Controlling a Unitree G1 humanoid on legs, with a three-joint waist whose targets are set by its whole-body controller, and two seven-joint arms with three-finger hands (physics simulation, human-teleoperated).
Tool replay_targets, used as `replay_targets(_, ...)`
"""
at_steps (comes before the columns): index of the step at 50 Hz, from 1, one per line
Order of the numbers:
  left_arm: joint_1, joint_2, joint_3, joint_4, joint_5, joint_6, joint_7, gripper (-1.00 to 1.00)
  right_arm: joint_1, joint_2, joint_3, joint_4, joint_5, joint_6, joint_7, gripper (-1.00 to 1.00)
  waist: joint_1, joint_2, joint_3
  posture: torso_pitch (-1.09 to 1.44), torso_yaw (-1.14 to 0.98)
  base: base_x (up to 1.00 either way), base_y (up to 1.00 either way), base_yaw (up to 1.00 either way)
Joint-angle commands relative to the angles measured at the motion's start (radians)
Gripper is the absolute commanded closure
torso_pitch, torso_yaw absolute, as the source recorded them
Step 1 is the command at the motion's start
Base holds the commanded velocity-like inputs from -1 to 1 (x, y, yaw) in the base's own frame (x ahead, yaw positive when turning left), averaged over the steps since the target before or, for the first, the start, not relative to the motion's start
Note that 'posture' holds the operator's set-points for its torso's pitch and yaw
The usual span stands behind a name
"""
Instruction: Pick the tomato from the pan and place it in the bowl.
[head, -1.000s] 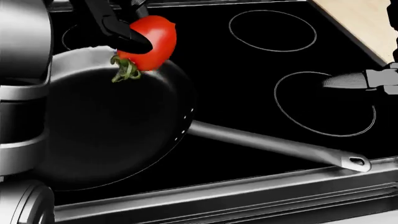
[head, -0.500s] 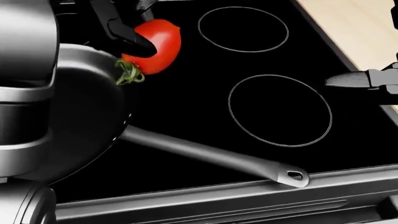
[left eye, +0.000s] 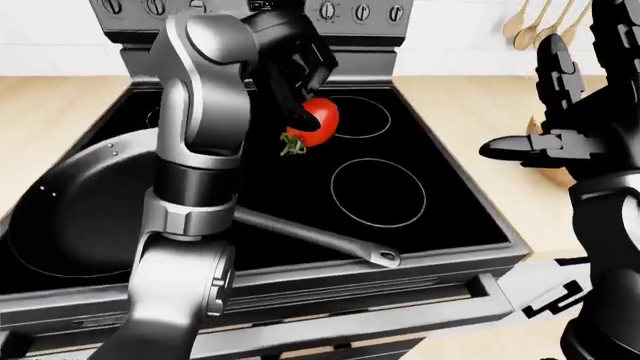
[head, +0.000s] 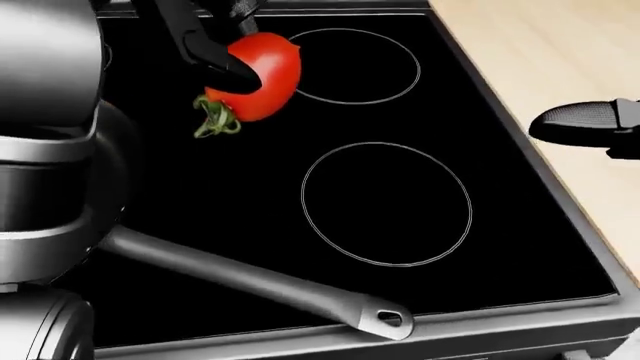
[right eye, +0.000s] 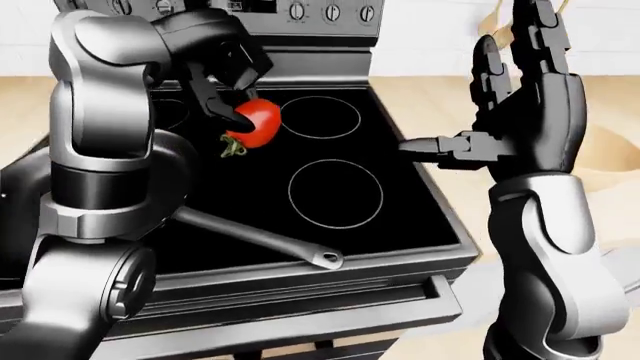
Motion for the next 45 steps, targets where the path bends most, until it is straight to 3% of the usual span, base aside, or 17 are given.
replay_targets(1,-0.045,0.023,0.033,-0.032,0.009,-0.011,0.021,1.0,-0.028,-0.012,0.004,-0.029,0.007,-0.028,0.006,-1.0,0.014,0.0,-0.027,0.0,0.0,0.0,-0.34,0.0)
replay_targets(4,-0.047,0.023,0.032,-0.032,0.01,-0.009,0.021,1.0,-0.03,-0.014,0.003,-0.029,0.009,-0.029,0.004,-1.0,0.018,0.048,-0.01,0.0,0.0,0.0,-0.35,0.0)
replay_targets(6,-0.047,0.024,0.032,-0.034,0.011,-0.009,0.02,1.0,-0.033,-0.017,0.002,-0.03,0.013,-0.026,0.002,-1.0,0.017,0.097,-0.02,0.0,0.0,0.0,-0.35,0.0)
replay_targets(12,-0.054,0.025,0.032,-0.026,0.01,-0.01,0.022,1.0,-0.04,-0.026,-0.001,-0.031,0.023,-0.02,-0.003,-1.0,0.018,0.085,-0.041,0.0,0.0,0.0,-0.34,0.0)
replay_targets(15,-0.055,0.025,0.031,-0.028,0.011,-0.009,0.02,1.0,-0.04,-0.029,-0.002,-0.032,0.026,-0.021,-0.005,-1.0,0.016,0.063,-0.03,0.0,0.0,0.0,-0.34,0.0)
replay_targets(18,-0.055,0.025,0.033,-0.025,0.01,-0.011,0.02,1.0,-0.039,-0.029,0.0,-0.032,0.026,-0.023,-0.006,-1.0,0.02,0.02,-0.026,0.0,0.0,0.0,-0.34,0.0)
replay_targets(20,-0.054,0.026,0.033,-0.024,0.01,-0.012,0.022,1.0,-0.038,-0.029,0.003,-0.031,0.024,-0.025,-0.006,-1.0,0.025,-0.037,-0.035,0.0,0.0,0.0,-0.35,0.0)
replay_targets(21,-0.055,0.027,0.034,-0.023,0.009,-0.013,0.023,1.0,-0.039,-0.028,0.003,-0.031,0.024,-0.025,-0.007,-1.0,0.023,-0.089,-0.046,0.0,0.0,0.0,-0.34,0.0)
replay_targets(22,-0.056,0.027,0.034,-0.022,0.009,-0.012,0.022,1.0,-0.038,-0.028,0.003,-0.03,0.024,-0.025,-0.006,-1.0,0.021,-0.034,-0.029,0.0,0.0,0.0,-0.35,0.0)
replay_targets(23,-0.056,0.027,0.034,-0.022,0.009,-0.012,0.022,1.0,-0.038,-0.028,0.003,-0.03,0.023,-0.026,-0.006,-1.0,0.023,-0.049,-0.027,0.0,0.0,0.0,-0.34,0.0)
replay_targets(29,-0.057,0.026,0.034,-0.021,0.008,-0.011,0.023,1.0,-0.036,-0.027,0.0,-0.032,0.026,-0.028,-0.005,-1.0,0.027,0.004,-0.021,0.0,0.0,0.0,-0.33,0.0)
replay_targets(37,-0.054,0.025,0.032,-0.029,0.009,-0.006,0.021,1.0,-0.036,-0.03,-0.001,-0.035,0.033,-0.025,-0.01,-1.0,0.032,0.034,-0.028,0.0,0.0,0.0,-0.3,0.0)
replay_targets(39,-0.055,0.025,0.033,-0.028,0.008,-0.007,0.022,1.0,-0.035,-0.031,-0.001,-0.036,0.033,-0.025,-0.01,-1.0,0.03,0.05,-0.029,0.0,0.0,0.0,-0.29,0.0)
replay_targets(41,-0.057,0.025,0.033,-0.026,0.008,-0.007,0.022,1.0,-0.037,-0.032,-0.002,-0.036,0.034,-0.023,-0.011,-1.0,0.028,0.087,-0.038,0.0,0.0,0.0,-0.29,0.0)
replay_targets(42,-0.058,0.025,0.033,-0.026,0.008,-0.007,0.022,1.0,-0.039,-0.033,-0.003,-0.036,0.036,-0.021,-0.012,-1.0,0.032,0.051,-0.032,0.0,0.0,0.0,-0.29,0.0)
replay_targets(44,-0.06,0.025,0.032,-0.026,0.008,-0.007,0.023,1.0,-0.039,-0.035,-0.004,-0.037,0.037,-0.022,-0.012,-1.0,0.024,0.081,-0.039,0.0,0.0,0.0,-0.29,0.0)
replay_targets(45,-0.061,0.025,0.032,-0.026,0.008,-0.006,0.021,1.0,-0.04,-0.035,-0.004,-0.037,0.038,-0.021,-0.013,-1.0,0.023,0.08,-0.044,0.0,0.0,0.0,-0.3,0.0)
